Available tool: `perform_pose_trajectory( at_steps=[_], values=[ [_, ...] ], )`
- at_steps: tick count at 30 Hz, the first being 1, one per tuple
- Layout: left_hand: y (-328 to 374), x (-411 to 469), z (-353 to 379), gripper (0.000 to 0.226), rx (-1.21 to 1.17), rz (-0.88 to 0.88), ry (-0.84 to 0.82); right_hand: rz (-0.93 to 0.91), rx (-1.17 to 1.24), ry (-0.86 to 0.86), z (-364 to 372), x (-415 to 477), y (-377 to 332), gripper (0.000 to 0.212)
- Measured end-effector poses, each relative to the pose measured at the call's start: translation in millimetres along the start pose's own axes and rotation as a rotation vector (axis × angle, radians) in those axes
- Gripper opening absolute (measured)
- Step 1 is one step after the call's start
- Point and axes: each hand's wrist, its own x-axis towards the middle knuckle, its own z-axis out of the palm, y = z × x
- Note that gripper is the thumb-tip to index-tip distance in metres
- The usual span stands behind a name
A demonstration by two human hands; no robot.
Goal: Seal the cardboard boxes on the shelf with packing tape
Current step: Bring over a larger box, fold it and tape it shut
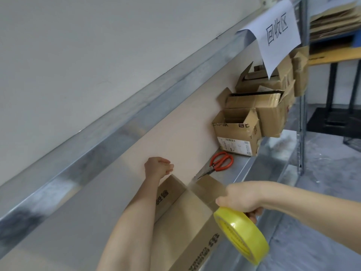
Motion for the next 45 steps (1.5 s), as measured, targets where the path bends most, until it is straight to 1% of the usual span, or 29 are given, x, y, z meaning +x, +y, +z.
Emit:
perform_pose_trajectory(
  at_steps=[3,7,10,14,17,20,26,29,33,37,40,41,43,45],
  values=[
    [-8,0,3,0.021,-0.017,-0.022,-0.007,-0.003,-0.007,-0.012,2,3,0,0.041],
    [-17,3,6,0.020,0.067,-0.007,0.018,0.008,-0.012,-0.046,8,9,2,0.033],
    [-20,3,9,0.019,0.078,-0.001,0.025,0.016,-0.033,-0.053,10,11,3,0.028],
    [-22,3,9,0.025,0.110,0.014,0.023,0.028,-0.023,-0.061,9,13,5,0.026],
    [-25,1,14,0.026,0.108,0.002,0.024,0.034,-0.017,-0.055,9,13,8,0.026],
    [-31,-1,19,0.026,0.048,-0.035,0.037,0.046,-0.018,-0.047,11,15,10,0.027],
    [-35,3,23,0.032,0.000,-0.082,0.047,0.067,0.007,-0.045,13,19,9,0.026],
    [-42,5,24,0.027,0.026,-0.090,0.080,0.090,-0.010,-0.071,15,15,10,0.030],
    [-47,5,27,0.020,0.091,-0.056,0.116,0.116,0.004,-0.067,17,12,13,0.035],
    [-47,0,28,0.022,0.071,-0.018,0.159,0.130,-0.009,-0.059,18,11,10,0.040],
    [-46,-3,30,0.014,0.051,-0.019,0.154,0.141,-0.003,-0.064,18,10,8,0.041],
    [-45,-4,31,0.019,0.049,-0.025,0.141,0.142,-0.002,-0.067,18,9,8,0.041],
    [-45,-4,31,0.037,0.062,-0.014,0.098,0.142,-0.014,-0.072,18,6,7,0.041],
    [-44,-5,31,0.044,0.039,-0.021,0.071,0.142,-0.031,-0.081,20,4,8,0.039]
  ],
)
